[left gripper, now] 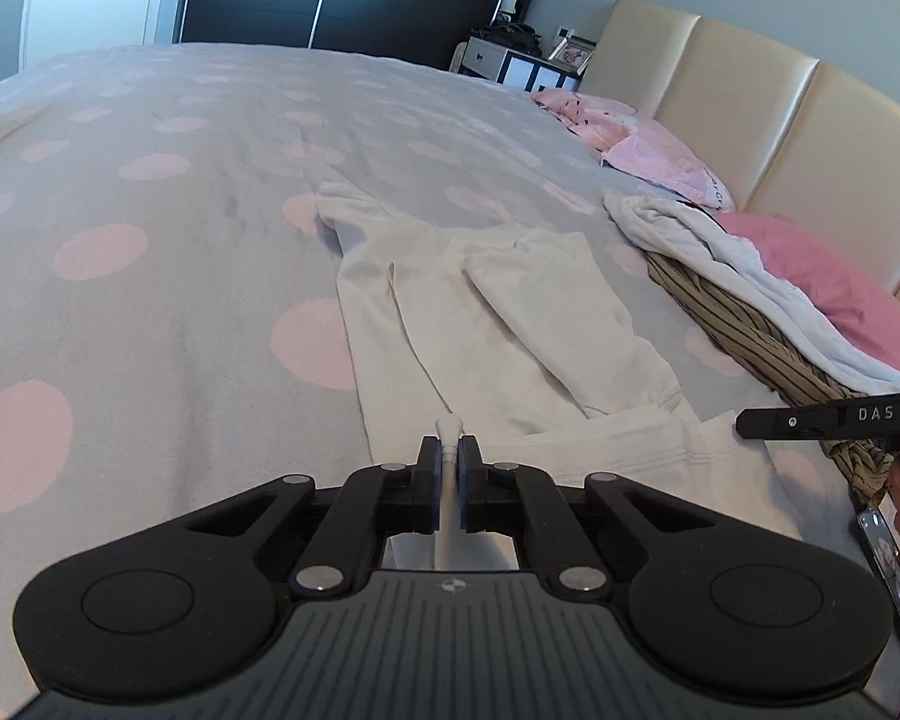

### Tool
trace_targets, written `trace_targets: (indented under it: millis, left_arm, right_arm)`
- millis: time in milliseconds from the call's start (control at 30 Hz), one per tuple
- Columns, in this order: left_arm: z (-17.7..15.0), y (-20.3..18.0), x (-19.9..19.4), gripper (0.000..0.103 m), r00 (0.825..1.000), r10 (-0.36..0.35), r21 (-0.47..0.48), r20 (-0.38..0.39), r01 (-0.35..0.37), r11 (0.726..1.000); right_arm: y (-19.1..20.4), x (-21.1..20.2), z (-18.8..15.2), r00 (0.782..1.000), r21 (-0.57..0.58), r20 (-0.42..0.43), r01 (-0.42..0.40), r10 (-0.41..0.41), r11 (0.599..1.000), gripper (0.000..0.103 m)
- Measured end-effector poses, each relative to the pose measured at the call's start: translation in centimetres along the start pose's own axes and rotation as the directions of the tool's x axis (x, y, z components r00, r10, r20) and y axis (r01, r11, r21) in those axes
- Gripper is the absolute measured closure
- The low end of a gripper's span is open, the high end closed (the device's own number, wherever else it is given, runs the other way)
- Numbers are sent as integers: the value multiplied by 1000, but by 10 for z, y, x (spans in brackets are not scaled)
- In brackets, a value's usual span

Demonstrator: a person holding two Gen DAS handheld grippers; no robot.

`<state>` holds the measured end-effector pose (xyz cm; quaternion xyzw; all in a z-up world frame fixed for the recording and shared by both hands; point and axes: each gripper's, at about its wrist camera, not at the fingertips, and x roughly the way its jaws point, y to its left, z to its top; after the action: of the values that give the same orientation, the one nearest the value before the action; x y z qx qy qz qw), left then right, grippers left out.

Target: Fold clothes

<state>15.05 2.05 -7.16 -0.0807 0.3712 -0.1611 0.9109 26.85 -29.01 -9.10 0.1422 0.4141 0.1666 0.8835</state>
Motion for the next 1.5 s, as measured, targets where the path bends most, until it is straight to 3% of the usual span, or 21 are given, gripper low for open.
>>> trace_targets:
  millis: [167,400,467,533,567,733,933,1100,1200,1300,1400,1500]
  left_arm:
    - [-1,13,-5,100,999,36,-61,-7,-36,997]
    - [-1,18,5,98,998,48,-104,-37,-52,993]
    - [-1,17,5,89,997,69,-104,-47,-74,992]
    - [0,17,6,69,994,90,-105,-57,-96,990]
    - [0,16,4,67,994,96,-101,-55,-101,990]
    - [-1,5,-17,65,996,85,-11,-30,-86,996]
    - [-16,-37,-50,65,999,45,202,-16,-41,979]
    - [-47,-75,-83,65,999,-9,401,-40,25,916]
    - [-68,-90,-98,65,996,-36,476,-79,70,876]
    - [-86,-100,-109,64,993,-48,539,-109,99,837]
    - [-107,-110,-113,60,994,-16,632,-106,80,771]
    - [-132,-122,-113,59,995,32,737,-98,50,674]
  right_arm:
    - [11,-7,7,997,-19,75,-16,17,1000,97]
    - [11,20,2,997,-39,15,80,-79,996,97]
    - [11,26,0,994,-47,0,106,-106,993,92]
    - [10,24,0,993,-46,-8,118,-118,992,81]
    - [10,22,-1,993,-48,-7,116,-117,992,72]
    - [18,-1,-11,996,-112,15,90,-89,990,72]
    - [47,-36,-35,998,-277,36,60,-52,959,72]
    - [73,-71,-73,1000,-443,5,-23,28,896,69]
    - [82,-86,-98,998,-528,-29,-62,55,847,61]
    - [90,-98,-124,996,-616,-62,-84,59,783,60]
    - [98,-100,-146,998,-702,-61,-61,24,710,58]
    - [108,-94,-166,998,-791,-44,-8,-44,612,58]
